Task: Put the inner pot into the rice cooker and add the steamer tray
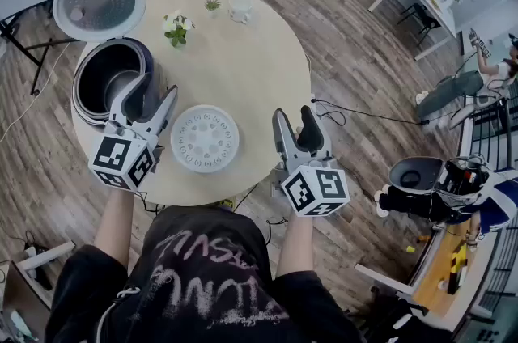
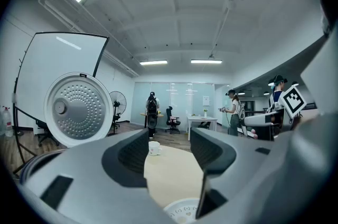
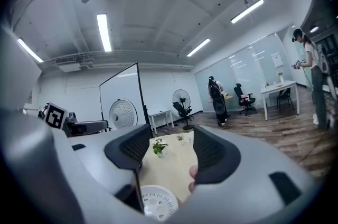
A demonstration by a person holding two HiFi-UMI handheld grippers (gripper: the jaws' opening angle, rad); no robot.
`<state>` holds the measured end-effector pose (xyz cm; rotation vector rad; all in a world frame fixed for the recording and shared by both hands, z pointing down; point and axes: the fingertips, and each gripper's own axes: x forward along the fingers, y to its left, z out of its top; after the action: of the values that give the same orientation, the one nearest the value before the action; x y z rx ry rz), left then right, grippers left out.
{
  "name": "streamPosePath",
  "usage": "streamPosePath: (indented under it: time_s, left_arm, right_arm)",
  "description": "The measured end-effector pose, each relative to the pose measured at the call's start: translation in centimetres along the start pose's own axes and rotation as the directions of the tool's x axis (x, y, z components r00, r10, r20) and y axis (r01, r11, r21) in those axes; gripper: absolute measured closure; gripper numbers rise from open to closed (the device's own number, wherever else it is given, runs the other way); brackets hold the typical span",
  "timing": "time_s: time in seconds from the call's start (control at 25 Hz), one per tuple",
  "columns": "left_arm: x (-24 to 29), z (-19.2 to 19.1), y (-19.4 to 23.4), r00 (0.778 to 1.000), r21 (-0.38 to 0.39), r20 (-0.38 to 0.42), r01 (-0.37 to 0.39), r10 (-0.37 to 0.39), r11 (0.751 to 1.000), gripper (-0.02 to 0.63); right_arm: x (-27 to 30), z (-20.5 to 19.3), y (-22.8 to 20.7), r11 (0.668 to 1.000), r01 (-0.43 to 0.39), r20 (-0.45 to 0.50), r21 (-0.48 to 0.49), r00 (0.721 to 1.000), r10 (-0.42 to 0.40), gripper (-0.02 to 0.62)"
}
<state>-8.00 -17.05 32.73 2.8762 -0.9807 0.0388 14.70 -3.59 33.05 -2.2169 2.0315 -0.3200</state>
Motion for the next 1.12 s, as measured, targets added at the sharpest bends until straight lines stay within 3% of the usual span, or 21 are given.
streamPosePath:
  time_s: [0.52,1.12]
  left_arm:
    - [0.1,-2.2,0.2,0.997,-0.043,-0.067,-0.028,0.025,0.999,0.310]
    - [-1.2,-8.9,0.8,0.970,-0.155,-0.237,-0.098,0.059,0.983,0.309]
  right_arm:
    - [1.9,-1.0,0.1,0.999,-0.046,-0.035,-0.002,0.998,0.046,0.278]
    - [3.1,-8.0,0.6,0.992,-0.099,-0.265,0.084,0.957,0.118,0.295]
